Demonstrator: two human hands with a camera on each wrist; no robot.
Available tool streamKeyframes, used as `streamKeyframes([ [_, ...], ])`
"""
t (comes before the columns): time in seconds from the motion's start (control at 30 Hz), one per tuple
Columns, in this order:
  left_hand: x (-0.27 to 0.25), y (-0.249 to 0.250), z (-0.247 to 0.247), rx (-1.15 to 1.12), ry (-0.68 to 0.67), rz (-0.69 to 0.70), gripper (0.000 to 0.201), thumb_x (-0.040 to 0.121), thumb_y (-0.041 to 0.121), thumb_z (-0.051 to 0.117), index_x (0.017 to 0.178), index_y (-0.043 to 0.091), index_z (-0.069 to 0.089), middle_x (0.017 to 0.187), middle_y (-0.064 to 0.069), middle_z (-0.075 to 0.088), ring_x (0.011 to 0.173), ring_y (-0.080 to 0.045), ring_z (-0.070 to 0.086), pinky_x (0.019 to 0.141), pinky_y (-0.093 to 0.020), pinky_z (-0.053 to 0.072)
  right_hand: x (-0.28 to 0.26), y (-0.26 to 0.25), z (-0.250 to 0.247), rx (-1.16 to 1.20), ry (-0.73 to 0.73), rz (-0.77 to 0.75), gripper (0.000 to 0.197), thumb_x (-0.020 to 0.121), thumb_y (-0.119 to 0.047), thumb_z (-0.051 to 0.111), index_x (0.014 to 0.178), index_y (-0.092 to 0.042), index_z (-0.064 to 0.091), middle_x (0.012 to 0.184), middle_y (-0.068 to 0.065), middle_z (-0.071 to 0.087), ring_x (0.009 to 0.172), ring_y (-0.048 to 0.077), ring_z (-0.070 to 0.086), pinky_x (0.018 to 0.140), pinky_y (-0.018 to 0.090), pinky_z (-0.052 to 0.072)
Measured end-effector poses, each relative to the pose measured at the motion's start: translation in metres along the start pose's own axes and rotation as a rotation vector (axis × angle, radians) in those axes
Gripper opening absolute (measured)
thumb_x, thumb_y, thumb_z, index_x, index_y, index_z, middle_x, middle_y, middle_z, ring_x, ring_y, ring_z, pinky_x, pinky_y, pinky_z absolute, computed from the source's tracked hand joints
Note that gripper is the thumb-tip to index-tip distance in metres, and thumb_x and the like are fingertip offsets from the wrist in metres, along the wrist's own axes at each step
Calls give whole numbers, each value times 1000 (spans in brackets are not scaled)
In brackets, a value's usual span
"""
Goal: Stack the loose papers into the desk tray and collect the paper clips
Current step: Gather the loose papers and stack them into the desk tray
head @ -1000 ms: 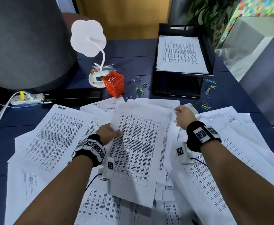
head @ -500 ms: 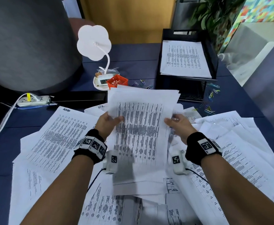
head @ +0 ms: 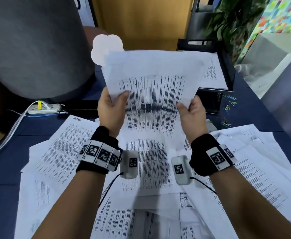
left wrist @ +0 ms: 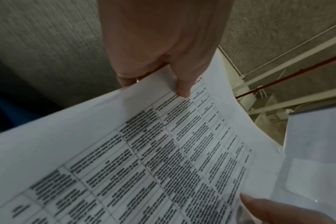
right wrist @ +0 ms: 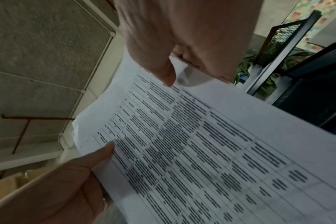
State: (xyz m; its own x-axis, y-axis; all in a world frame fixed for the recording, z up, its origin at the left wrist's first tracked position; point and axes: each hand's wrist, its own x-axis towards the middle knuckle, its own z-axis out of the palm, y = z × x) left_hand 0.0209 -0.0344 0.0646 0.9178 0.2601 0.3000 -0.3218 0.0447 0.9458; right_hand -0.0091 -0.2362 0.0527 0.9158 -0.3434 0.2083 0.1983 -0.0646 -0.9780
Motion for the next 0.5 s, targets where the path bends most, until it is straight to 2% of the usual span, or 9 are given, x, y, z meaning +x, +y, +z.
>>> streamKeyframes([
  [0.07,-6,-10,-1,4,-15,-53,26,88,7,63,111,12,53,100,3,67,90,-5,65,83,-25,53,-4,5,1,34,-2,62,28,89,12,48,94,-15,48,89,-5,62,72,-9,59,70,10,47],
  [0.17,-14,-27,-4,-22,-27,-132,29,90,9,62,115,9,48,104,1,65,91,-3,64,83,-22,52,-7,17,0,33,16,145,35,85,16,44,105,-12,48,100,3,63,83,7,60,79,23,49],
  [0.23,-16,-36,-6,-55,-40,-190,25,91,12,61,112,13,47,103,3,64,90,-3,62,80,-18,50,-8,25,0,2,-4,209,32,84,12,44,106,-11,49,97,9,61,83,16,55,76,30,46],
  [0.33,-17,-47,-7,-62,-73,-276,21,93,10,57,110,18,48,102,4,63,91,-3,60,75,-14,47,-10,31,2,-47,-52,268,24,82,1,45,105,-3,44,91,31,52,81,18,44,67,32,39],
  [0.37,-17,-51,-8,-65,-81,-292,21,93,8,57,109,19,49,102,4,62,91,-4,59,76,-15,47,-11,33,2,-63,-61,278,25,82,1,43,107,-1,42,91,30,50,79,17,42,64,30,37],
  [0.43,-17,-56,-8,-58,-96,-317,22,93,7,56,109,19,49,102,5,62,92,-4,59,77,-15,47,-12,36,1,-114,-64,290,24,86,5,39,110,1,39,87,13,45,71,17,38,56,27,33],
  [0.5,-18,-62,-9,-25,-115,-336,24,94,8,54,117,12,51,102,5,62,93,-4,58,76,-12,45,-12,44,0,-157,-83,316,17,88,6,35,102,-3,37,81,7,42,61,15,36,52,25,32],
])
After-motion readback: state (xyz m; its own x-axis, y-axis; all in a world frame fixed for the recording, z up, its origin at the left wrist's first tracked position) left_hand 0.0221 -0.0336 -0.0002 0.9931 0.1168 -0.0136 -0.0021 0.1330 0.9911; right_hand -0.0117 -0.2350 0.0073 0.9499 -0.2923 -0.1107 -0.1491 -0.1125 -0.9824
